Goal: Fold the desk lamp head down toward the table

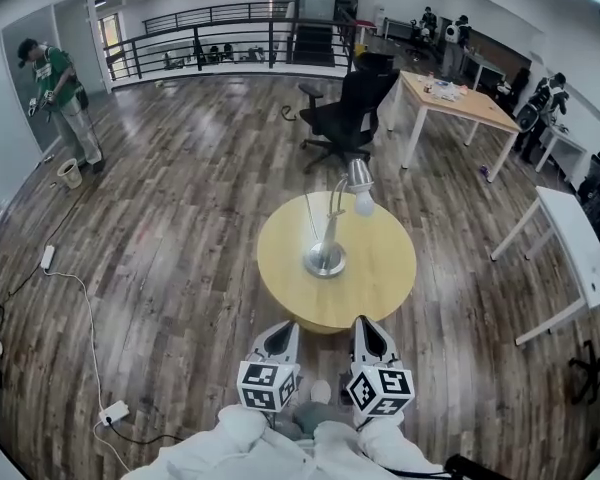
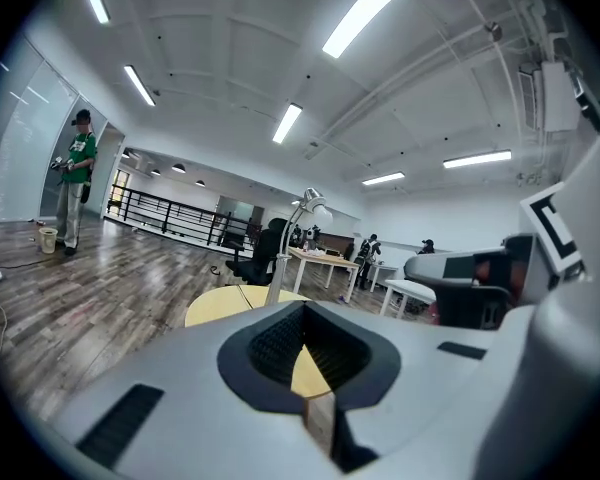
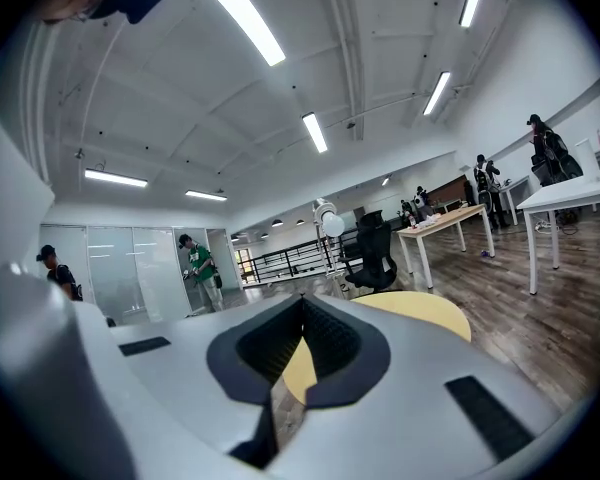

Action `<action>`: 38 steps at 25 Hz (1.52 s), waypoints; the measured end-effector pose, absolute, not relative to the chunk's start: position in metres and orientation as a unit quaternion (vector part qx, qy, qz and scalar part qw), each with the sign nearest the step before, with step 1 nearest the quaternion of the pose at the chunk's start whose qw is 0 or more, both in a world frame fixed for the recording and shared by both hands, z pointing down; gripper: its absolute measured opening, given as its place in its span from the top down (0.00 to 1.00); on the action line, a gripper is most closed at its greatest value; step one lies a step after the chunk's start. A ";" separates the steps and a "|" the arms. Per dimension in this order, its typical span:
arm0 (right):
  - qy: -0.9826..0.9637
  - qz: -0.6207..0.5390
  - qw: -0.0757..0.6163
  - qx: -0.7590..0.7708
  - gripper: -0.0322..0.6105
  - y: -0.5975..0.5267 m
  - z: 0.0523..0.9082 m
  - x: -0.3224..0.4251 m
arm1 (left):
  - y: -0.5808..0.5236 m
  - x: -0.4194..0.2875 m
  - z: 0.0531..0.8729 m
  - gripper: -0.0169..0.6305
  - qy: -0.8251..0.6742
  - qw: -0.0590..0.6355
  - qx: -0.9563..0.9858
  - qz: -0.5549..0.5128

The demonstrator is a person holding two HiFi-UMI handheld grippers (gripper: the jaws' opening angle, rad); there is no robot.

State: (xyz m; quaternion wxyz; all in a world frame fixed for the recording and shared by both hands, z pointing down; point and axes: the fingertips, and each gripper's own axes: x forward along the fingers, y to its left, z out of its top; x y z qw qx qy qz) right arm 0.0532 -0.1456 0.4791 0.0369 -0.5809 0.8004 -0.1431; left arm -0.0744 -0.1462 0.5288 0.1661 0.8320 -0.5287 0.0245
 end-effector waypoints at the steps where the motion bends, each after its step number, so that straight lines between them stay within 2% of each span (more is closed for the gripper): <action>1: 0.800 -0.143 0.036 -0.581 0.93 -0.151 0.480 0.053 | -0.151 -0.074 0.531 0.98 -0.528 0.168 0.832 0.026; 13: 0.800 -0.142 0.037 -0.582 0.93 -0.240 0.484 0.069 | -0.239 -0.067 0.538 0.98 -0.535 0.164 0.828 0.033; 31: 0.806 -0.137 0.039 -0.574 0.93 -0.398 0.480 0.124 | -0.390 -0.007 0.534 0.98 -0.536 0.150 0.830 0.041; 35: 0.805 -0.149 0.039 -0.573 0.93 -0.409 0.489 0.127 | -0.400 -0.004 0.547 0.98 -0.536 0.154 0.828 0.059; 38: 0.801 -0.149 0.045 -0.578 0.93 -0.417 0.485 0.133 | -0.417 -0.006 0.564 0.98 -0.534 0.125 0.830 0.100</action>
